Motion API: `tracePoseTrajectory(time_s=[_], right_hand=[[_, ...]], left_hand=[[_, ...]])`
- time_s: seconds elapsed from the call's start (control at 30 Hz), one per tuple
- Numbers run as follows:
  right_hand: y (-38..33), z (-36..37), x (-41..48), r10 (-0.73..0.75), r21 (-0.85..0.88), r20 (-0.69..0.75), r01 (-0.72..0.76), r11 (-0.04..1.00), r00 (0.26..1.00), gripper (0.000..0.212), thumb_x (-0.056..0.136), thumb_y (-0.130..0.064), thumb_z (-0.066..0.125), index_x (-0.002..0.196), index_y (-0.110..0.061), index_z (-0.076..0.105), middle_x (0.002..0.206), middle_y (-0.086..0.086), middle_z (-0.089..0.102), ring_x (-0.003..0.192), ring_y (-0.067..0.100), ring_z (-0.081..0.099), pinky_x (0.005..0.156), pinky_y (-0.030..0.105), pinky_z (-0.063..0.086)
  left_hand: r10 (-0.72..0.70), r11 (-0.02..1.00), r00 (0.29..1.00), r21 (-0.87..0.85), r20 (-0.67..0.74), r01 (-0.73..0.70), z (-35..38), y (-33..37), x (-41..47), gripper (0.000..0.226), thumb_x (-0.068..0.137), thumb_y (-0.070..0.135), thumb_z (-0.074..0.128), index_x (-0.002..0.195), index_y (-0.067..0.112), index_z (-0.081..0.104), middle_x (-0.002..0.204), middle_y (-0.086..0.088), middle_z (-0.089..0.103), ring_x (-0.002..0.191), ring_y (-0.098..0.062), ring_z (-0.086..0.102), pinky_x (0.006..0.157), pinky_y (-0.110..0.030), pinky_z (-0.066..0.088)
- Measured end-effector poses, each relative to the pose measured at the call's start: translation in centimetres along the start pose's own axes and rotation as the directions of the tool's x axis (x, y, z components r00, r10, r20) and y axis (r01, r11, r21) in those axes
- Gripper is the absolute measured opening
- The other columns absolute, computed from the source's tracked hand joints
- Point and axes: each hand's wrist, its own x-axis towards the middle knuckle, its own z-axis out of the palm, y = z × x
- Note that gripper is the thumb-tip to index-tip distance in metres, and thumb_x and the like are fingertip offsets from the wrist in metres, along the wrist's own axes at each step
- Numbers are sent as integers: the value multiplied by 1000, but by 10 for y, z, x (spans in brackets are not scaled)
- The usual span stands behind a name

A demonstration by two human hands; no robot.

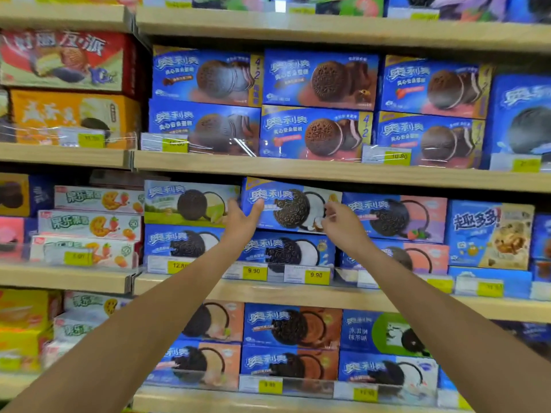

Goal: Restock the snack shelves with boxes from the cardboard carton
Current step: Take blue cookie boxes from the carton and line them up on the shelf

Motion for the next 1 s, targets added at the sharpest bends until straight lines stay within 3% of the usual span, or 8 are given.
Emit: tracePoseTrajectory(time_s=[0.1,0.17,0.3,0.37,0.43,0.53,0.67,1.0], right_hand=[[2,8,6,-53,-50,-50,51,997,997,29,89,-5,48,117,0,54,117,13,50,99,25,50,78,27,35],[-1,14,7,-73,-88,-29,70,994,997,30,88,-5,45,118,-2,54,113,12,45,97,26,48,77,27,35],[-13,32,8,-120,-150,-5,118,982,993,42,90,-9,46,132,-4,47,127,13,40,117,28,45,92,32,38],[-20,42,9,-182,-235,-11,175,956,983,46,90,-10,47,135,-3,43,134,13,35,128,28,34,101,36,36],[-28,51,10,-256,-367,-10,235,900,967,47,89,-12,49,135,-5,40,138,14,30,129,31,27,103,39,33],[-42,66,16,-309,-545,15,267,795,951,55,87,-16,50,140,-10,33,150,16,19,136,35,19,110,43,28],[-59,80,24,-278,-590,32,242,770,960,69,86,-20,50,148,-16,21,156,11,12,143,34,10,114,47,24],[-64,67,34,-205,-450,163,258,855,965,65,88,-8,46,149,-15,26,158,5,19,144,31,10,117,45,20]], left_hand=[[93,952,995,295,-43,-77,4,-5,3,67,89,52,50,137,6,37,139,-18,34,131,-38,33,105,-48,35],[104,913,994,401,-38,-80,4,-6,5,55,95,38,50,137,7,37,141,-19,30,128,-38,35,102,-46,38],[189,883,979,450,-77,-135,-15,1,10,24,95,11,46,118,3,47,126,-19,44,99,-36,54,77,-42,43],[285,796,957,572,-63,-199,-35,1,17,32,95,12,44,125,1,46,129,-21,41,110,-37,45,85,-42,39],[352,624,935,737,32,-260,-56,-2,25,48,93,19,48,138,4,37,141,-23,32,125,-40,33,101,-43,33],[288,441,943,850,168,-286,-80,-7,41,69,92,34,52,149,12,20,154,-18,15,140,-40,14,112,-47,22],[202,454,947,833,250,-316,-93,-6,58,77,89,37,56,150,16,14,155,-10,16,143,-35,8,112,-51,23],[204,497,917,771,342,-398,-103,-6,55,79,90,29,57,151,14,9,157,-9,12,144,-37,3,116,-48,17]])
